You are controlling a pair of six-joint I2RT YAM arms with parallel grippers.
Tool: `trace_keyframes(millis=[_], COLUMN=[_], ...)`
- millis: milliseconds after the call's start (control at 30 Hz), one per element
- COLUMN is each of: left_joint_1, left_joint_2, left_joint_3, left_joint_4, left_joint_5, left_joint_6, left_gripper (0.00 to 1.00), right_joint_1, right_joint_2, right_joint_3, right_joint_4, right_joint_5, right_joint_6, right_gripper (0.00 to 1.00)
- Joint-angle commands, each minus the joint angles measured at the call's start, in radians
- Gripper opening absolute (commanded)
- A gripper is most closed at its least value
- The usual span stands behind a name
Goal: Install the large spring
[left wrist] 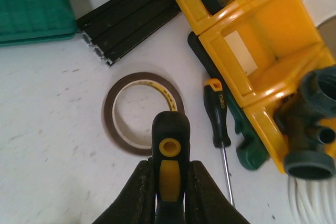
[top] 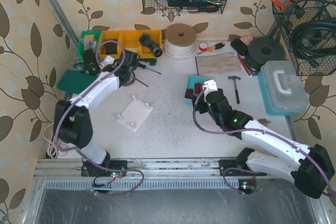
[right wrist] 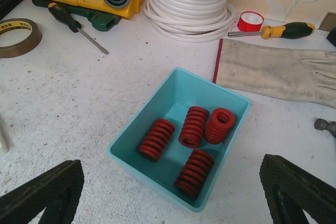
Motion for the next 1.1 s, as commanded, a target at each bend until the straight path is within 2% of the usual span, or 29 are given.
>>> trace_keyframes(millis=[0,267,400,500,567,767,900,967,1067], left_joint_1=[0.043,0.116,0.134,0.142,0.143,0.133,0.096,0.078,0.070], left_joint_2=[0.122,0.366,0.444,0.450,0.432,0.303,0.149,0.067,-0.027], left_joint_3=[0.090,0.162,0.228,0.256,0.270,0.259,0.145,0.079,-0.016], left_joint_4=[0.116,0.207,0.167,0.130,0.096,-0.016,-0.014,-0.059,-0.072], left_joint_5=[0.011,0.184,0.242,0.247,0.239,0.210,0.149,0.104,0.143], left_joint_6=[0.095,0.146,0.177,0.203,0.236,0.366,0.475,0.461,0.500], left_gripper=[0.03,0.06,0.19,0.38,0.48,0.56,0.59,0.60,0.61], right_joint_1=[0.011,0.018,0.019,0.019,0.019,0.019,0.019,0.019,0.019], right_joint_2=[-0.008,0.026,0.034,0.035,0.037,0.092,0.149,0.150,0.123], right_joint_3=[-0.014,0.000,0.004,0.004,0.004,0.047,0.098,0.090,0.055], right_joint_4=[0.020,0.018,0.015,0.015,0.013,-0.029,-0.091,-0.081,-0.038], right_joint_5=[0.021,0.027,0.037,0.041,0.049,0.101,0.144,0.099,0.032], right_joint_6=[-0.012,-0.019,-0.021,-0.020,-0.012,0.050,0.091,0.065,0.021], right_gripper=[0.91,0.91,0.91,0.91,0.91,0.91,0.91,0.91,0.91])
